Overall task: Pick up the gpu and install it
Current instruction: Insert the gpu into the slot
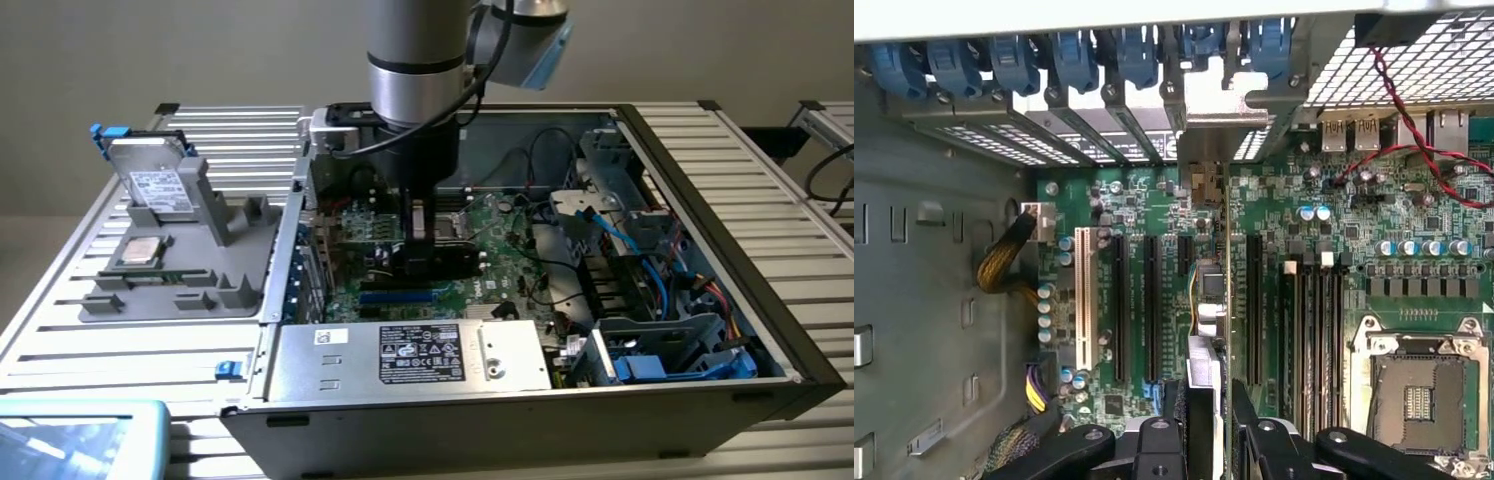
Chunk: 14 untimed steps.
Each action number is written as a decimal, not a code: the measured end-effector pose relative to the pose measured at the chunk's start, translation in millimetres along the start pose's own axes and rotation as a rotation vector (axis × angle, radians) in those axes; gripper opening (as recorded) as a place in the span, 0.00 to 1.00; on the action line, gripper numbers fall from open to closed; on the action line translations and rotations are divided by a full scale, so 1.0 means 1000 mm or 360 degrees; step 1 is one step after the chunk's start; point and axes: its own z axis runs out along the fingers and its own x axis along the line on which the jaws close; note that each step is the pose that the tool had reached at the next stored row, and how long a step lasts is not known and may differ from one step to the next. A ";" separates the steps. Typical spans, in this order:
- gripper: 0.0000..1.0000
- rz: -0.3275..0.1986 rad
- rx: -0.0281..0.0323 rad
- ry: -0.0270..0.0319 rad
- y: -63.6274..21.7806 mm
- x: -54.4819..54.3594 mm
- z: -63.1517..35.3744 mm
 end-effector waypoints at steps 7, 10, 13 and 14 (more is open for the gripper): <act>0.28 0.0000 -0.00005 -0.00197 0.0067 0.001 0.0068; 0.28 0.0000 -0.00008 -0.00245 0.0097 0.001 0.0091; 0.28 0.0000 -0.00009 -0.00325 0.0114 0.001 0.0105; 0.28 0.0000 -0.00009 -0.00343 0.0119 0.001 0.0109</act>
